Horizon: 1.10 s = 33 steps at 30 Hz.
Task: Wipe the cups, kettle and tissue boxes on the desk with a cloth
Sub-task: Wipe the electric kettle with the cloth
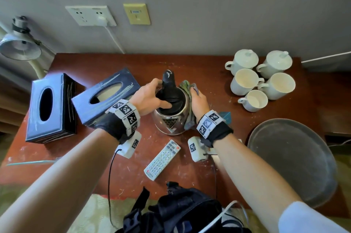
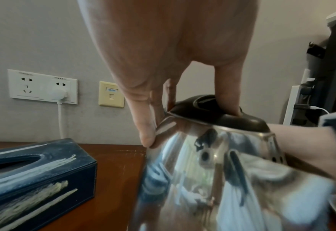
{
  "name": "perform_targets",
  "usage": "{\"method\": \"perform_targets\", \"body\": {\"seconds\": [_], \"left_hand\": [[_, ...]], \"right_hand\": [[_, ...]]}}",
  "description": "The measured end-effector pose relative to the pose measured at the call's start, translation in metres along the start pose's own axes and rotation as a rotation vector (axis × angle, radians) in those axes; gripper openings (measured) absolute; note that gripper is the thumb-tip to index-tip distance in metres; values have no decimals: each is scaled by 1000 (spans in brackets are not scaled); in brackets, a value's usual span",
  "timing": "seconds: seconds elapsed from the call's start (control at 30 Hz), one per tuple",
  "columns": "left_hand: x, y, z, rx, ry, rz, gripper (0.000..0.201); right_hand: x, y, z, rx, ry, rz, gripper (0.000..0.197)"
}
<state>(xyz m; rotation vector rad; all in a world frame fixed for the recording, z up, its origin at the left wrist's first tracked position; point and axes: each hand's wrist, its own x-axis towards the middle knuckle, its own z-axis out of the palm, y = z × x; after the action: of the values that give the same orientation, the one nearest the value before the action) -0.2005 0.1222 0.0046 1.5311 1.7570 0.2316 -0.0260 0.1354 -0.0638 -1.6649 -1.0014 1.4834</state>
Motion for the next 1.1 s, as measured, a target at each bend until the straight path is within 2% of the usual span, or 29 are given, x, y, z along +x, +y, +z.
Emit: {"method": "perform_targets", "body": {"seconds": [0.13,0.27,0.33,0.4,0.47,0.53,0.6,0.7,0.77,0.87,1.03,1.1], "left_hand": [[9,11,-12,48,-90,66,81],[15,5,-34,222,-25,50,82],[12,-1,-35,209,-55,16,83],[6,-1,-28,218,-54,15,87],[4,1,-19,294,-5,29,97],[4,2,-13,347,50,35,99],[5,3,-12,353,72,33,97],[4,-1,-11,318,96,42,96],[3,-5,-9,279,110,52,97],[3,-9,-7,260,123,60,95],[2,-10,-5,292,145,60,93],[2,-11,-4,295,149,62,94]], "right_hand": [[-15,31,-7,-64,20,10,43],[-23,46,-16,-125,-44,12,44],[-24,33,-22,-152,30,-38,37],[-21,15,-32,-117,164,-92,27],[-15,-3,-40,-74,305,-156,29],[-12,-23,-41,-83,353,-290,35],[-8,-36,-31,-183,260,-454,35],[2,-32,-1,-544,33,-665,33],[9,-25,14,-665,19,-728,34],[16,-26,16,-604,76,-676,36],[25,-32,21,-282,135,-400,27],[37,-34,17,-179,177,-265,30]]}}
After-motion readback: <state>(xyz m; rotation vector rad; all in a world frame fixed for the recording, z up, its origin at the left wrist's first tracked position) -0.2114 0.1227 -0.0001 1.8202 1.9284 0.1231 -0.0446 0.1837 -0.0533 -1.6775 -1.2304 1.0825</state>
